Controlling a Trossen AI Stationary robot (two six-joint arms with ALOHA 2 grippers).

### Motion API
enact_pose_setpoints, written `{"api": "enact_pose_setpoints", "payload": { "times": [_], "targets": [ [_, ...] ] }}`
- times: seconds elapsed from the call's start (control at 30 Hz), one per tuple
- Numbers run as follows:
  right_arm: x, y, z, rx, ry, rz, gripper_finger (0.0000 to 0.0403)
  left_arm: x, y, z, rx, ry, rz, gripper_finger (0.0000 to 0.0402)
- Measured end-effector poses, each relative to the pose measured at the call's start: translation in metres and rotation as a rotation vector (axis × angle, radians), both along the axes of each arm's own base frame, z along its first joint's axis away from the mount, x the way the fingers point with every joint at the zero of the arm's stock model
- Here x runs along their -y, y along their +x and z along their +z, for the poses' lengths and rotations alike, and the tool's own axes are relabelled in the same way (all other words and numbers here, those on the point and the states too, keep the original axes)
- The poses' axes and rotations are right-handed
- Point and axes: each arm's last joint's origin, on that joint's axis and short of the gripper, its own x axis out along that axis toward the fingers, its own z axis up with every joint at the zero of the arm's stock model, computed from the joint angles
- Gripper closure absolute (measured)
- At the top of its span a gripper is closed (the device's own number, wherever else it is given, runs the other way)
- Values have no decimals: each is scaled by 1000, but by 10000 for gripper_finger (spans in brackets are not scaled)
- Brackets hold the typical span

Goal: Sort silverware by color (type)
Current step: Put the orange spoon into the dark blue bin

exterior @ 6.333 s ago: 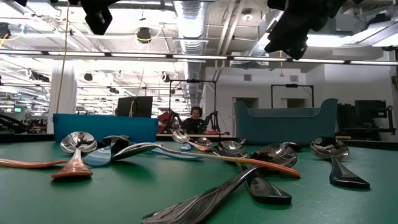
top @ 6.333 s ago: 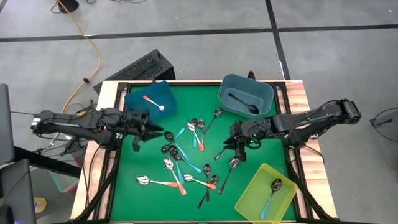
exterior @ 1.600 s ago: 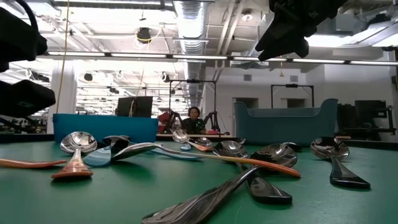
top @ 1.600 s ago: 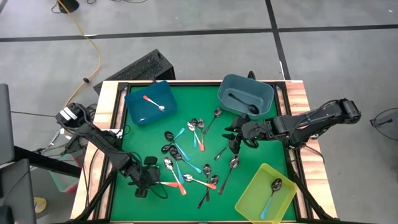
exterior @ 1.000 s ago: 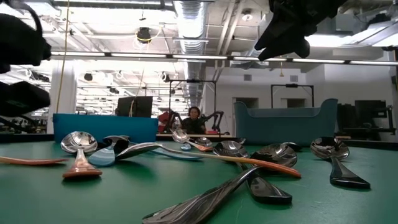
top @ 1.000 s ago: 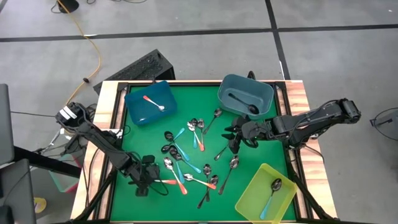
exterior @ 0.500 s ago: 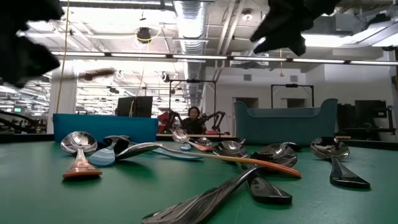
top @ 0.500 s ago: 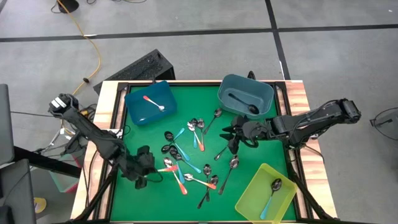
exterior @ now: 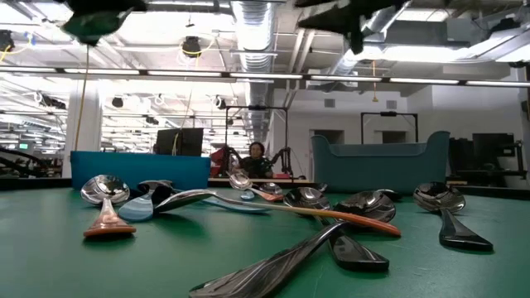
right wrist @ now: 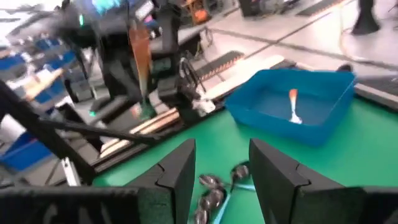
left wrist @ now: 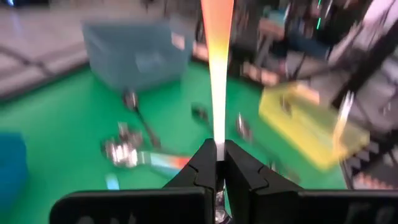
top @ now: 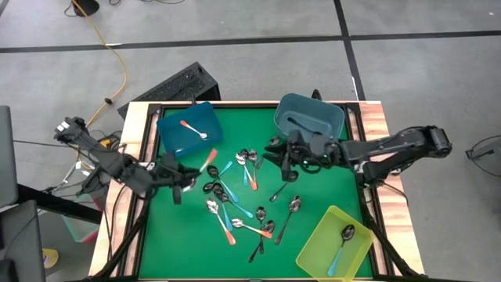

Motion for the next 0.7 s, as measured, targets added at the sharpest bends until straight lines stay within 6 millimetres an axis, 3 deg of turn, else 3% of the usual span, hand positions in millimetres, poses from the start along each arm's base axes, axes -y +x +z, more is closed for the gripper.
{"api": "enact_pose_setpoints", "payload": {
  "times": [0.23, 0.5, 0.7],
  "targets": [
    [12, 44, -3, 98, 12, 110, 239, -14, 6, 19, 119, 110, 46, 401],
    [13, 109, 27, 122, -166, 257, 239, -23, 14, 23, 149, 101, 19, 401],
    [15, 141, 41, 69, -237, 263, 214, -23, 14, 27, 172, 139, 15, 401]
  ]
}}
